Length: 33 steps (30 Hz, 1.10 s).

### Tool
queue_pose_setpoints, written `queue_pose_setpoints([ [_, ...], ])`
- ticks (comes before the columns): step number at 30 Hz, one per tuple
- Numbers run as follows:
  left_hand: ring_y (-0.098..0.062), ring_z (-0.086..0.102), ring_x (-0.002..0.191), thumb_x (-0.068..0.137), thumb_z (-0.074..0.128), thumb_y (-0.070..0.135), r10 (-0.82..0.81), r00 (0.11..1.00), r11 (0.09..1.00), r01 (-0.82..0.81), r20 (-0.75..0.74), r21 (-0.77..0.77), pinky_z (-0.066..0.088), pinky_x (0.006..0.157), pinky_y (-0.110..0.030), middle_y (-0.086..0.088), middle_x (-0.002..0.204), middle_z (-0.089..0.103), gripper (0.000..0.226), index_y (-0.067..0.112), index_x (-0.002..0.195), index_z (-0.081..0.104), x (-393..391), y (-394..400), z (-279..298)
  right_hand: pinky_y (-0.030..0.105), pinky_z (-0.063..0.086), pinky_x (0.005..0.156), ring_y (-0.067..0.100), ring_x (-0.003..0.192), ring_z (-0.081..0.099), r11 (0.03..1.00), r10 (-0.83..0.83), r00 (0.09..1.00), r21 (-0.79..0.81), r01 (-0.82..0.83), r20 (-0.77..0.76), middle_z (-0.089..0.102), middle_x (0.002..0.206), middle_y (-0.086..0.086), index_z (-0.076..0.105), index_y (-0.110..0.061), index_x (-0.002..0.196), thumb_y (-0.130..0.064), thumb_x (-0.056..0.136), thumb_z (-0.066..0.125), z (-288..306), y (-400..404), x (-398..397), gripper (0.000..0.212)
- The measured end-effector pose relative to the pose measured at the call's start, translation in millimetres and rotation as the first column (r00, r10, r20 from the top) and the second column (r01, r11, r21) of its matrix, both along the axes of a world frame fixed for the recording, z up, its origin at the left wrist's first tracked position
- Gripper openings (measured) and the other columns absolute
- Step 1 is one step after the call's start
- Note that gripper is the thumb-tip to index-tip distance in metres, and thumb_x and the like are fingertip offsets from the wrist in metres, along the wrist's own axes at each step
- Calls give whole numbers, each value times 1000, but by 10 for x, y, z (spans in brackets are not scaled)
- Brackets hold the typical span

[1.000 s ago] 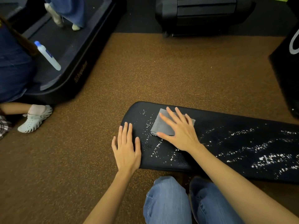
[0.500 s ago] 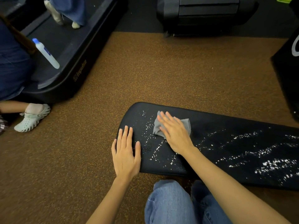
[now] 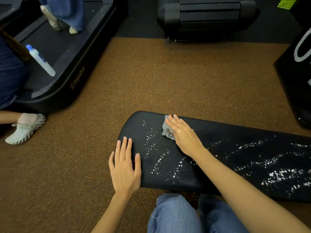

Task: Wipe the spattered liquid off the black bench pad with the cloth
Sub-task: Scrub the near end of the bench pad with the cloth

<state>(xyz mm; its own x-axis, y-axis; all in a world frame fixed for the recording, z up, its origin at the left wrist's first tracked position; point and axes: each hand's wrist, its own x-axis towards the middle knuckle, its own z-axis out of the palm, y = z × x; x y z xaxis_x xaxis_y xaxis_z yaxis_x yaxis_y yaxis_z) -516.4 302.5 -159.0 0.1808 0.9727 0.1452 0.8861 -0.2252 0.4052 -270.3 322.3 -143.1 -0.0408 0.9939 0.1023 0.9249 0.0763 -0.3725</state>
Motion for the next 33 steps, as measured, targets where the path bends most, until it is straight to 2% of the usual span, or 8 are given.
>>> queue_pose_setpoints([
  [4, -8, 7, 154, 101, 22, 47, -8, 1000, 1000, 8, -16, -6, 12, 124, -39, 9, 165, 19, 61, 23, 156, 30, -10, -7, -2, 23, 1, 118, 15, 147, 13, 990, 144, 987, 19, -143, -66, 22, 157, 3, 28, -12, 148, 4, 96, 42, 24, -232, -84, 56],
  [7, -8, 8, 154, 101, 22, 47, -9, 1000, 1000, 9, -20, 1, 12, 124, -40, 9, 165, 20, 60, 23, 155, 31, -18, -8, -19, 26, 6, 120, 15, 147, 13, 974, 225, 974, 11, -226, 7, 21, 157, 1, 27, -13, 149, 6, 93, 46, 67, -225, 92, 62],
  [13, -8, 11, 153, 100, 20, 48, 14, 999, 1000, -13, -48, 1, 9, 124, -41, 10, 163, 24, 60, 25, 154, 35, 12, -7, -19, 27, 1, 120, 19, 148, 7, 997, -68, 997, 42, 70, -26, 12, 159, 8, 17, -9, 150, 10, 91, 41, 110, 224, 1, 67],
  [19, -6, 12, 153, 100, 20, 48, 15, 998, 1000, -15, -54, -2, 11, 124, -42, 11, 163, 24, 60, 27, 154, 34, 2, -6, -24, 26, 2, 119, 19, 146, 17, 959, 270, 963, 87, -270, 18, 23, 157, 7, 27, -10, 148, 14, 84, 43, -17, -54, -381, 70],
  [24, -6, 12, 153, 100, 22, 46, 12, 999, 1000, -12, -47, -4, 10, 124, -41, 11, 163, 24, 59, 27, 154, 34, 18, -3, -35, 27, 6, 117, 19, 147, 12, 999, -50, 999, 15, 50, -16, 16, 160, 5, 20, -12, 151, 19, 86, 39, 91, 340, 6, 74],
  [26, -7, 13, 153, 100, 23, 46, 15, 999, 1000, -15, -46, -1, 11, 124, -42, 11, 163, 24, 58, 26, 154, 35, 15, -1, -38, 28, 3, 117, 21, 147, 11, 995, -84, 995, 42, 86, -50, 17, 159, 7, 21, -9, 150, 18, 85, 39, 122, 380, -158, 73],
  [30, -7, 15, 152, 100, 24, 45, 21, 998, 1000, -21, -54, 10, 11, 123, -42, 10, 163, 26, 58, 26, 154, 35, 17, -3, -44, 27, 0, 119, 21, 147, 16, 968, 238, 971, 87, -236, -11, 22, 157, 9, 26, -7, 147, 18, 80, 40, -26, 123, -527, 73],
  [33, -6, 13, 153, 101, 23, 45, 17, 998, 1000, -17, -63, 5, 7, 123, -41, 11, 163, 24, 58, 27, 154, 34, 16, -7, -36, 27, 4, 121, 19, 147, 16, 959, 263, 963, 91, -267, 57, 22, 157, 6, 25, -11, 149, 17, 83, 43, -17, 216, -338, 73],
])
